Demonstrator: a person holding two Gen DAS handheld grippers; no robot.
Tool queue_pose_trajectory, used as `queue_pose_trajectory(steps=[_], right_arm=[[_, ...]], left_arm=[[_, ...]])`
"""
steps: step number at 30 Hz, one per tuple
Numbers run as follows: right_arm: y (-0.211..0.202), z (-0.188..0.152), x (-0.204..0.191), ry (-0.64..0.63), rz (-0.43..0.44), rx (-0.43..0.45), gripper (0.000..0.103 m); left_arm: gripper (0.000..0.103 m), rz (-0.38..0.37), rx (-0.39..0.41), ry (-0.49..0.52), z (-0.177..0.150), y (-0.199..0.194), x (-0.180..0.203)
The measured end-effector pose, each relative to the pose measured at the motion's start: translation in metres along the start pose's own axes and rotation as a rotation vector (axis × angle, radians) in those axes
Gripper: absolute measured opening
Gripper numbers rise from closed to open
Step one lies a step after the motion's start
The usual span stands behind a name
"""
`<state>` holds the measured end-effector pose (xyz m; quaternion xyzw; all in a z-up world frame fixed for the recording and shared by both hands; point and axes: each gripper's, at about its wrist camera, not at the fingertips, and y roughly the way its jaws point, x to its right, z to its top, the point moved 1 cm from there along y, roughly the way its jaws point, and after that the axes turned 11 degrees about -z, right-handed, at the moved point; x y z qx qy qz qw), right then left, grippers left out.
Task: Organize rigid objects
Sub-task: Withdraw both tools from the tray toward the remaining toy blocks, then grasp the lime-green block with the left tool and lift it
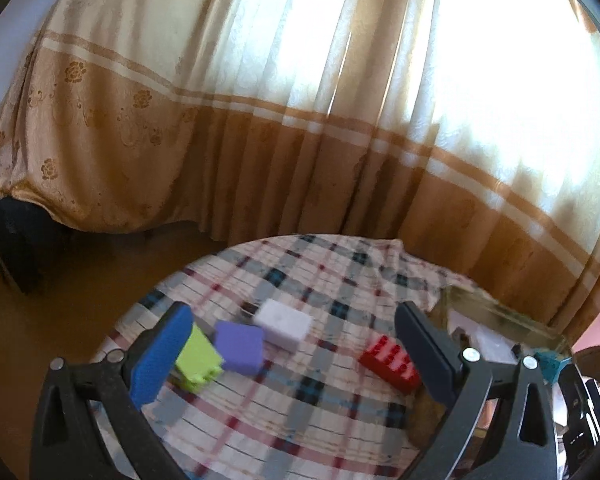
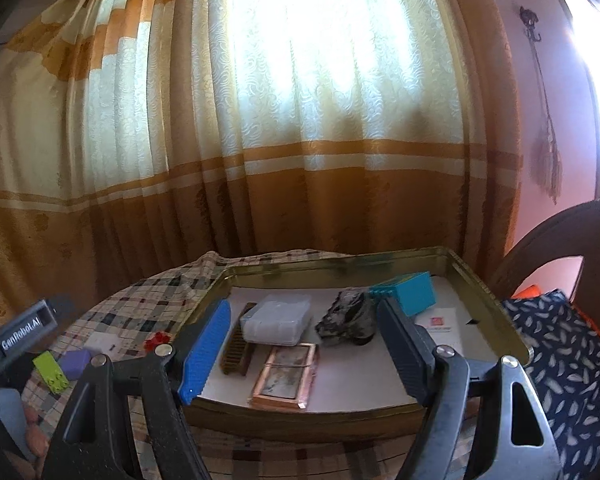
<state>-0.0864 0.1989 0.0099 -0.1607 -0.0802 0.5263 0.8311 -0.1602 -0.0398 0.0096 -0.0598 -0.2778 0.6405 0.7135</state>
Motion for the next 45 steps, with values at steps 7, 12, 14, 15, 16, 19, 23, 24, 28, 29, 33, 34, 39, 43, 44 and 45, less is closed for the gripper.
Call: queue_pose_trajectory(steps=[7, 12, 14, 15, 16, 19, 23, 24, 28, 29, 33, 34, 39, 43, 44, 45], right_arm=[[0.004, -0.004, -0.024, -0.010, 0.046, -0.034, 0.078], [0.001, -0.007, -0.047, -0.031, 0.109, -0.041, 0.078], [0.001, -0.009, -0.057, -0.034, 0.139, -0.052, 0.078], [0.002, -0.010, -0.063, -0.037, 0.154, -0.063, 0.078], [0.002, -0.010, -0.067, -0.034, 0.167, -0.069, 0.078], [0.001, -0.015, -0.084, -0.058, 0.215, -0.101, 0.078], [-0.007, -0.019, -0.099, -0.110, 0.269, -0.093, 0.078], [-0.008, -0.019, -0.100, -0.116, 0.275, -0.086, 0.078], [-0.007, -0.019, -0.097, -0.103, 0.280, -0.095, 0.078], [-0.005, -0.019, -0.095, -0.096, 0.280, -0.104, 0.078], [0.002, -0.021, -0.091, -0.072, 0.274, -0.136, 0.078], [0.002, -0.021, -0.091, -0.069, 0.274, -0.138, 0.078], [0.003, -0.022, -0.091, -0.069, 0.272, -0.142, 0.078], [0.004, -0.022, -0.092, -0.077, 0.274, -0.148, 0.078], [0.005, -0.022, -0.092, -0.076, 0.274, -0.151, 0.078], [0.006, -0.022, -0.091, -0.075, 0.273, -0.153, 0.078]], left_arm=[[0.102, 0.057, -0.071, 0.069, -0.004, -0.001, -0.033], [0.102, 0.125, -0.123, 0.080, -0.005, 0.002, -0.066], [0.102, 0.127, -0.152, 0.056, -0.003, 0.004, -0.079], [0.102, 0.122, -0.165, 0.051, -0.003, 0.005, -0.084], [0.102, 0.119, -0.174, 0.059, -0.003, 0.005, -0.087], [0.102, 0.103, -0.198, 0.137, -0.008, 0.007, -0.083], [0.102, 0.051, -0.248, 0.208, -0.012, 0.015, -0.075], [0.102, 0.043, -0.266, 0.211, -0.012, 0.020, -0.073], [0.102, 0.091, -0.352, 0.253, -0.016, 0.039, -0.070], [0.102, 0.109, -0.366, 0.259, -0.017, 0.042, -0.068], [0.099, 0.111, -0.410, 0.227, -0.017, 0.051, -0.075], [0.096, 0.104, -0.418, 0.215, -0.017, 0.052, -0.078], [0.094, 0.069, -0.459, 0.223, -0.017, 0.063, -0.081], [0.061, 0.026, -0.424, 0.255, -0.018, 0.054, -0.076], [0.050, 0.013, -0.419, 0.266, -0.018, 0.052, -0.074], [0.048, 0.023, -0.412, 0.293, -0.021, 0.051, -0.071]])
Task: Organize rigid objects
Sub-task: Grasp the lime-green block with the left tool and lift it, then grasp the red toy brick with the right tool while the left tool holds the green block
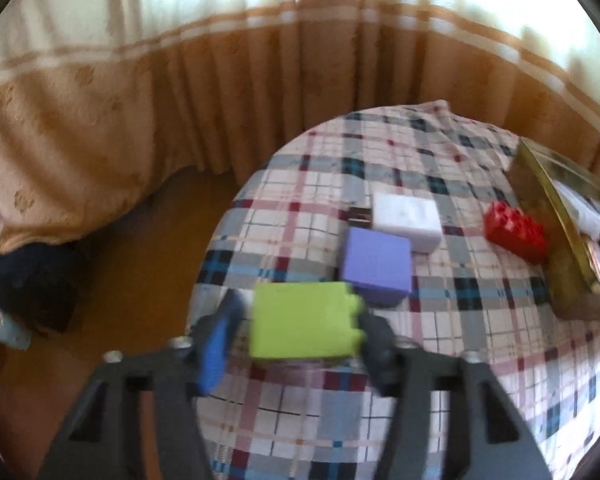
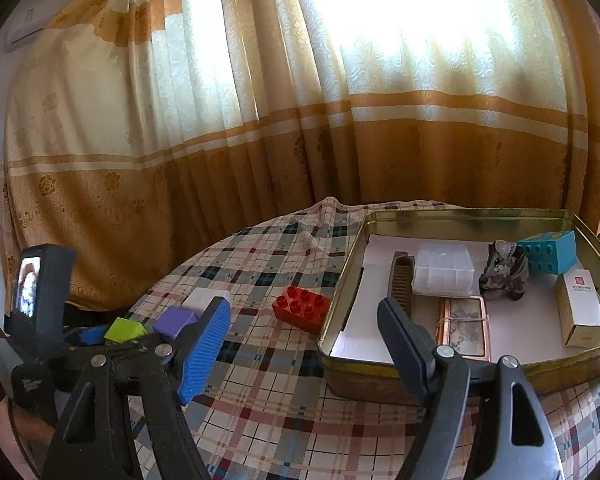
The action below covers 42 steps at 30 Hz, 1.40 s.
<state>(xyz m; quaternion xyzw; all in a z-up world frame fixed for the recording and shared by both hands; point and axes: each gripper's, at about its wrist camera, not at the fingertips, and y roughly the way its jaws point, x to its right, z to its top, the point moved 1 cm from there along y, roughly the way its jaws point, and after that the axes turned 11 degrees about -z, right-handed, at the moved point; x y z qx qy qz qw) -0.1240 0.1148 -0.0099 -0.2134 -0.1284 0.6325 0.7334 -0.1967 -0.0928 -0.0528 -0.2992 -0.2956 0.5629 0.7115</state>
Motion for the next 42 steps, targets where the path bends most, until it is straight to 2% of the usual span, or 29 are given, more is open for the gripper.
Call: queue_pose_trajectory(steps=[1, 5, 11, 15, 19, 20, 22, 26, 31, 33, 38, 42], right_arm=[[0.001, 0.000, 0.000, 0.002, 0.000, -0.002, 0.078], [0.003, 0.000, 0.002, 0.011, -0.004, -0.015, 0.078], [0.005, -0.001, 0.006, 0.030, -0.011, -0.023, 0.078], [0.004, 0.000, 0.005, 0.031, -0.008, -0.019, 0.078], [0.009, 0.000, 0.006, 0.041, 0.025, -0.046, 0.077], [0.010, -0.001, 0.007, 0.050, 0.041, -0.054, 0.075], [0.013, 0.000, 0.007, 0.046, 0.086, -0.069, 0.060], [0.027, 0.016, -0.009, -0.117, 0.151, -0.099, 0.060], [0.062, 0.037, -0.036, -0.334, 0.177, -0.188, 0.060], [0.082, 0.040, -0.050, -0.434, 0.194, -0.258, 0.060], [0.120, 0.026, -0.074, -0.648, 0.150, -0.380, 0.059], [0.137, 0.016, -0.077, -0.726, 0.103, -0.455, 0.055]], left_arm=[[0.043, 0.008, 0.001, 0.014, -0.001, -0.001, 0.003], [0.042, -0.013, 0.009, 0.024, 0.000, -0.004, 0.005], [0.042, -0.090, 0.102, -0.001, -0.002, -0.022, 0.002], [0.042, -0.088, 0.121, -0.010, -0.001, -0.029, 0.010], [0.042, -0.159, 0.143, -0.148, 0.007, -0.034, 0.010], [0.042, -0.154, 0.141, -0.158, 0.007, -0.033, 0.011], [0.042, -0.150, 0.136, -0.172, 0.005, -0.028, 0.016], [0.042, -0.148, 0.118, -0.173, -0.003, -0.023, 0.024], [0.042, -0.137, 0.137, -0.171, -0.003, -0.027, 0.027], [0.042, -0.131, 0.141, -0.173, -0.003, -0.028, 0.027], [0.042, -0.125, 0.146, -0.179, -0.004, -0.029, 0.025], [0.042, -0.122, 0.144, -0.174, -0.004, -0.029, 0.024]])
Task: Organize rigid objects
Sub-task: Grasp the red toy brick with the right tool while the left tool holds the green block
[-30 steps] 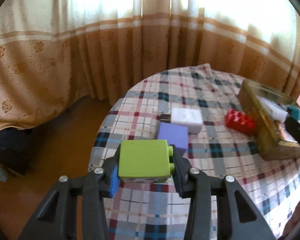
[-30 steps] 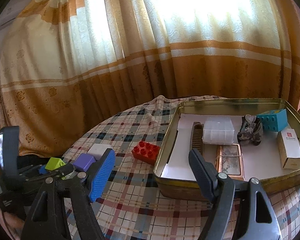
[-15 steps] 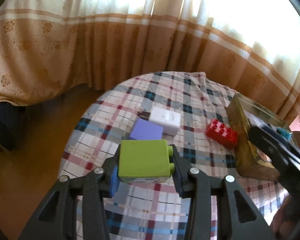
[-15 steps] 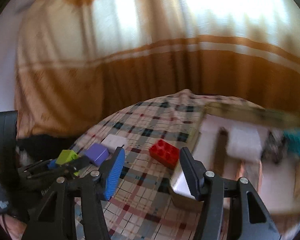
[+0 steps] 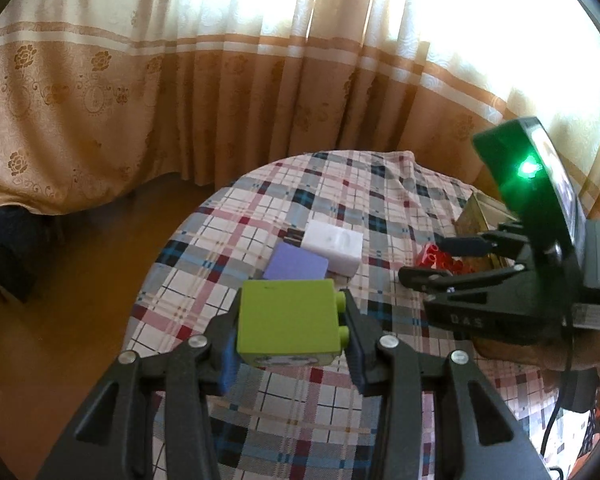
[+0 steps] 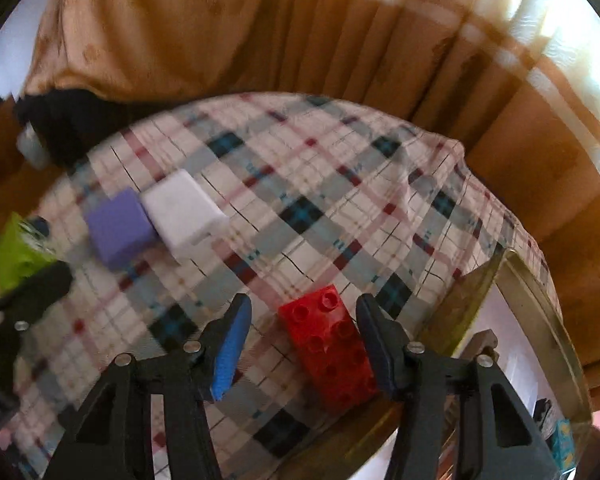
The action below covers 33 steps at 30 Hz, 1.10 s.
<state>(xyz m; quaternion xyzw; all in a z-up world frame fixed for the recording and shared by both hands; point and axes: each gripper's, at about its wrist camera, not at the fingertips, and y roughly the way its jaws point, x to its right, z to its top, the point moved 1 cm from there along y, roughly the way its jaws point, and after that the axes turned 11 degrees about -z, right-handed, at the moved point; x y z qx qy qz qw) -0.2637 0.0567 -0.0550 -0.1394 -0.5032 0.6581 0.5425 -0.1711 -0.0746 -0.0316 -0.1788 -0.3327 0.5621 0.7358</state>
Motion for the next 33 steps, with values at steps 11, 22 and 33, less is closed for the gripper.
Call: queue_pose_trajectory(steps=[11, 22, 33], right_arm=[[-0.020, -0.002, 0.003, 0.077, 0.019, 0.028, 0.038], [-0.095, -0.034, 0.008, 0.428, 0.173, 0.313, 0.006], [-0.080, -0.064, -0.009, 0.448, 0.241, 0.212, 0.054]], left_arm=[[0.042, 0.028, 0.022, 0.004, -0.001, -0.003, 0.002], [0.042, 0.096, 0.049, 0.050, -0.002, -0.009, 0.013], [0.042, 0.105, 0.086, 0.015, -0.007, -0.018, 0.008]])
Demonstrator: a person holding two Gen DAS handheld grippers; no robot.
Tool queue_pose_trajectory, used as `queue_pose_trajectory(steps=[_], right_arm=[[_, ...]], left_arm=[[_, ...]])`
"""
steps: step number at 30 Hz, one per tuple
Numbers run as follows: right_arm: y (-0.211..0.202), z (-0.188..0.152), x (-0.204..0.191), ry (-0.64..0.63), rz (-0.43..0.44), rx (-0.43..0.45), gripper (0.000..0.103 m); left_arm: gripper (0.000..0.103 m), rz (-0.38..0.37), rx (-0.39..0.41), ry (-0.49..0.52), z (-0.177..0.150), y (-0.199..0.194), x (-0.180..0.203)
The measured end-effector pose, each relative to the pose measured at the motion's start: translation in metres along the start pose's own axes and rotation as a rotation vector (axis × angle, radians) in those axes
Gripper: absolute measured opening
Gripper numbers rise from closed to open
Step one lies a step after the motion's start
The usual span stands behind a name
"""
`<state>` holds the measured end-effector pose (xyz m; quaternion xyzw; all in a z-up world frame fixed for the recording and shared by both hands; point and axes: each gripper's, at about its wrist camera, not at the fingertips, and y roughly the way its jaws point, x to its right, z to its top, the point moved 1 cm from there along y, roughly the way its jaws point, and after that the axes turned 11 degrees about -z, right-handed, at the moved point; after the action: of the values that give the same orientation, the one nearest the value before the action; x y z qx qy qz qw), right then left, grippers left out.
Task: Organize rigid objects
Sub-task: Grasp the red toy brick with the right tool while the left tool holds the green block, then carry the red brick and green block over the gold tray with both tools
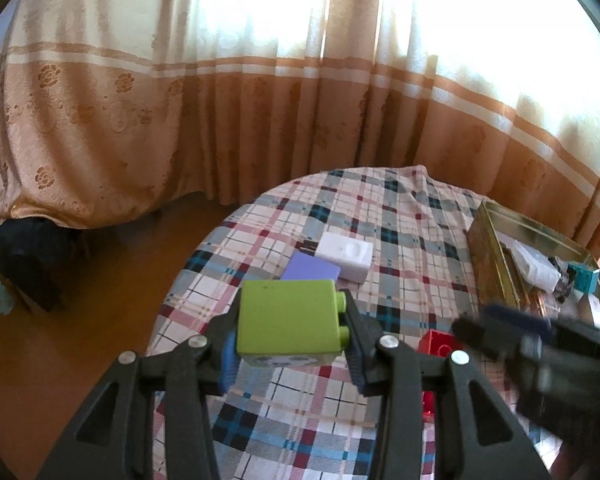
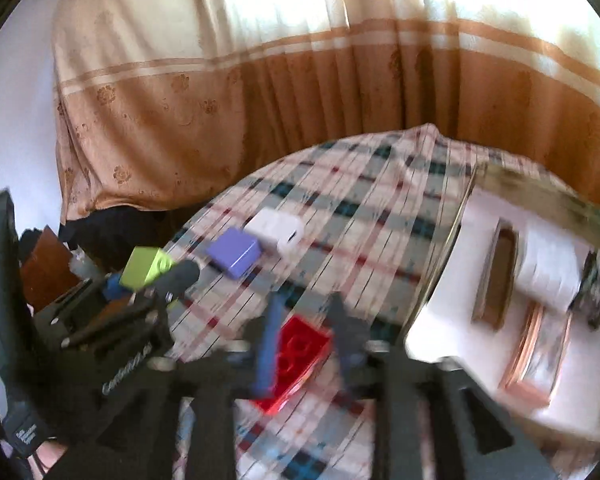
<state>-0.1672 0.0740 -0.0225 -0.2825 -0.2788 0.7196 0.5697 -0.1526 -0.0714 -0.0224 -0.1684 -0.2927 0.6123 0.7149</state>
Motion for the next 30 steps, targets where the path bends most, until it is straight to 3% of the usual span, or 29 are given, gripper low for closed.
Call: queue_pose_trajectory(steps=[1, 4, 11, 12, 14, 15, 19, 30], right_arm=[[-0.001, -0.004, 0.000, 0.012, 0.013, 0.000, 0.064], [0.008, -0.011, -0.007, 0.023, -0.046, -0.018, 0.065], [0.025, -0.024, -0.015, 0.007, -0.076, -0.081, 0.065], [0.029, -0.026, -0.015, 0.011, -0.084, -0.094, 0.063], [0.031, -0.027, -0.018, -0.012, -0.118, -0.086, 0.049], [0.031, -0.027, -0.018, -0.026, -0.129, -0.085, 0.035], [0.027, -0.027, -0.012, -0.034, -0.135, -0.085, 0.035], [-0.032, -0.034, 0.025, 0.107, -0.142, 0.148, 0.035]], left_arm=[[0.042, 0.008, 0.003, -0.007, 0.000, 0.000, -0.001], [0.042, 0.004, 0.011, -0.043, 0.001, -0.002, -0.008], [0.042, -0.001, 0.040, -0.093, 0.001, -0.007, -0.016], [0.042, -0.008, 0.044, -0.094, 0.000, -0.008, -0.016], [0.042, -0.022, 0.059, -0.088, 0.000, -0.011, -0.015], [0.042, -0.027, 0.064, -0.083, 0.000, -0.012, -0.014], [0.042, -0.017, 0.070, -0.057, 0.000, -0.013, -0.007], [0.042, 0.046, 0.081, 0.025, 0.000, -0.015, 0.011]])
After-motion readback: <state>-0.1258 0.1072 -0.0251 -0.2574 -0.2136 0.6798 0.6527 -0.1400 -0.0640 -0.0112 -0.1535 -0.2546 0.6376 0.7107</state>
